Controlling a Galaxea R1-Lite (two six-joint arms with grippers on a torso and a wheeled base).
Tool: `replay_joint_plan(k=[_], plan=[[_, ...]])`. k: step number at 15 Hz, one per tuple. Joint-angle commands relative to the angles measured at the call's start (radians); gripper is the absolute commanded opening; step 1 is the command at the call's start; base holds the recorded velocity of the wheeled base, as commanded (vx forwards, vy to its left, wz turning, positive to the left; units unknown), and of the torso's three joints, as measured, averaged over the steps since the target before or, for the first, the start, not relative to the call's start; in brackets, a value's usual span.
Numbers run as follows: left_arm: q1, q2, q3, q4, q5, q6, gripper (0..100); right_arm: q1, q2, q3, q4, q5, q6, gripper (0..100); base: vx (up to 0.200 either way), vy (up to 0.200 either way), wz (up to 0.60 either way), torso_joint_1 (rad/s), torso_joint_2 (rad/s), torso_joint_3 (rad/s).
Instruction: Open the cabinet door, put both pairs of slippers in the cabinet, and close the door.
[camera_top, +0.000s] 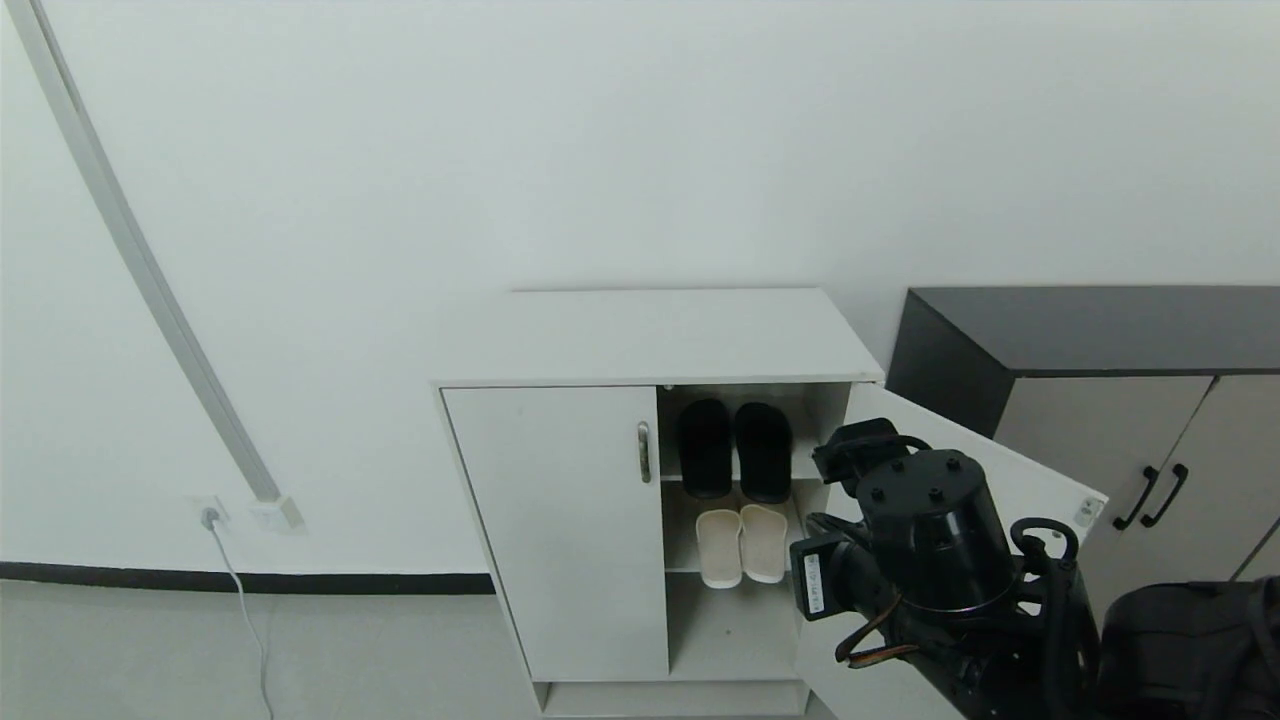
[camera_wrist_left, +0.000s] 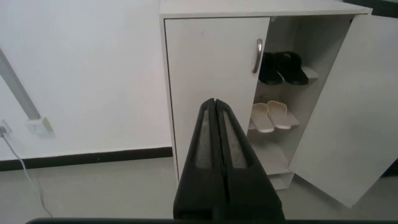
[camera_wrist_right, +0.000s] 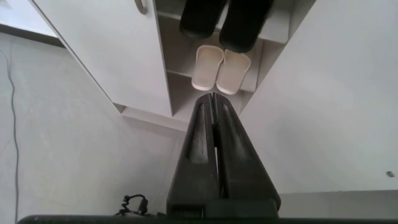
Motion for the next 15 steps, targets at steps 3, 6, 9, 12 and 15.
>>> replay_joint_plan(k=[3, 6, 9, 12, 15], plan=[[-0.002, 0.001, 0.000, 0.000, 0.000, 0.000, 0, 0.000, 0.000, 0.002, 0.000, 0.000, -0.001, 0, 0.000, 0.000, 0.00, 0.246, -0.57, -0.325], [0.000, 0.001, 0.000, 0.000, 0.000, 0.000, 0, 0.000, 0.000, 0.003, 0.000, 0.000, -0.001, 0, 0.000, 0.000, 0.00, 0.263, -0.60, -0.333], [0.000, 0.001, 0.000, 0.000, 0.000, 0.000, 0, 0.000, 0.000, 0.006, 0.000, 0.001, -0.001, 0, 0.000, 0.000, 0.00, 0.206, -0.45, -0.246], [-0.002, 0.001, 0.000, 0.000, 0.000, 0.000, 0, -0.003, 0.000, 0.006, -0.002, 0.001, -0.003, 0, 0.000, 0.000, 0.00, 0.173, -0.38, -0.207], [0.000, 0.001, 0.000, 0.000, -0.001, 0.003, 0, -0.012, -0.005, 0.006, -0.002, 0.001, -0.004, 0, 0.000, 0.000, 0.00, 0.085, -0.18, -0.093]])
